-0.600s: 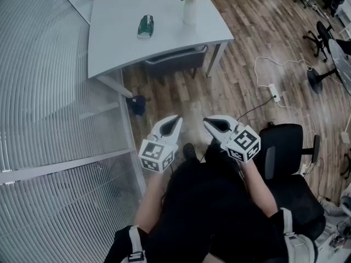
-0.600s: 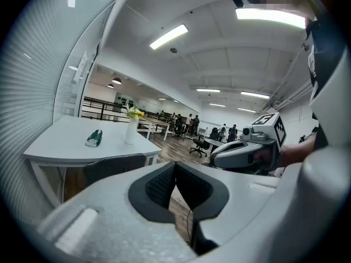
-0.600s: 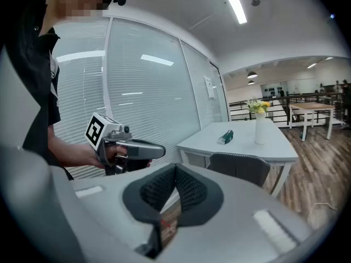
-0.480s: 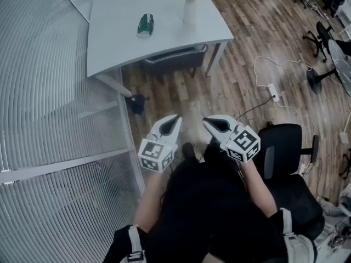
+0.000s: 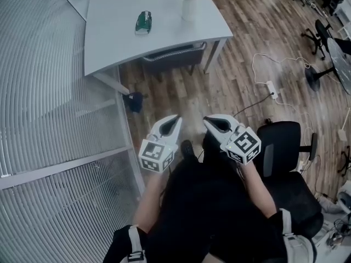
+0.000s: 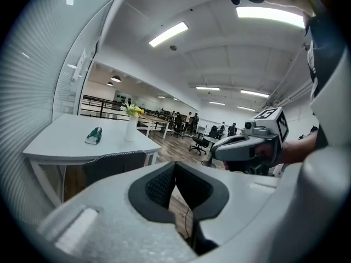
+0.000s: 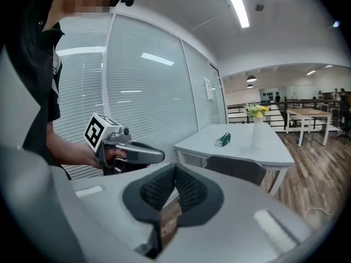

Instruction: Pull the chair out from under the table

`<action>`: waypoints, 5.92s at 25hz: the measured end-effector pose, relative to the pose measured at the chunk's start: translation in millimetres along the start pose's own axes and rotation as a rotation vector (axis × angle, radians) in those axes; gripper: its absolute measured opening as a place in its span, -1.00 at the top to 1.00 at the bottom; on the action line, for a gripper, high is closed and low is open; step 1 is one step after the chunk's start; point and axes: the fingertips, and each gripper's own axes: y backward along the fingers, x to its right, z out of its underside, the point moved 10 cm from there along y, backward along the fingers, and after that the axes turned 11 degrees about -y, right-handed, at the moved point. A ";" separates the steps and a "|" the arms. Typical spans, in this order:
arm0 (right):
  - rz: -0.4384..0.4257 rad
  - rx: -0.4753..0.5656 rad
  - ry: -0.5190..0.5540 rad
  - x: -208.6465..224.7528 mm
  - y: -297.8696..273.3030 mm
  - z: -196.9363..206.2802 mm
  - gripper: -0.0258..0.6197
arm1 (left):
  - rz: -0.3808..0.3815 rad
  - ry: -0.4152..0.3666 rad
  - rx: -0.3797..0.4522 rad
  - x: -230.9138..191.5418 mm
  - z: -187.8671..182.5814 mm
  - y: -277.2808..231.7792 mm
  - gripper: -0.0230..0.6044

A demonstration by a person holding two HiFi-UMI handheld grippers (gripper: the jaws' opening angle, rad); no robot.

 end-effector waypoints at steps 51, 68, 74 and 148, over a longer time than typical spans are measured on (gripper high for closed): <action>-0.252 -0.215 0.131 263.2 -93.4 -95.3 0.91 | -0.251 -0.015 -0.204 -65.9 -62.7 -210.0 0.89; -0.023 -0.296 0.212 267.1 -155.8 -122.0 0.79 | -0.005 -0.226 -0.255 -156.8 -54.5 -258.4 0.89; 0.019 -0.333 0.234 264.4 -195.8 -127.2 0.72 | 0.058 -0.267 -0.293 -200.3 -43.7 -261.9 0.89; 0.205 -0.792 0.928 306.6 -347.0 -29.4 0.68 | 0.181 -0.814 -0.665 -272.3 66.5 -340.7 0.63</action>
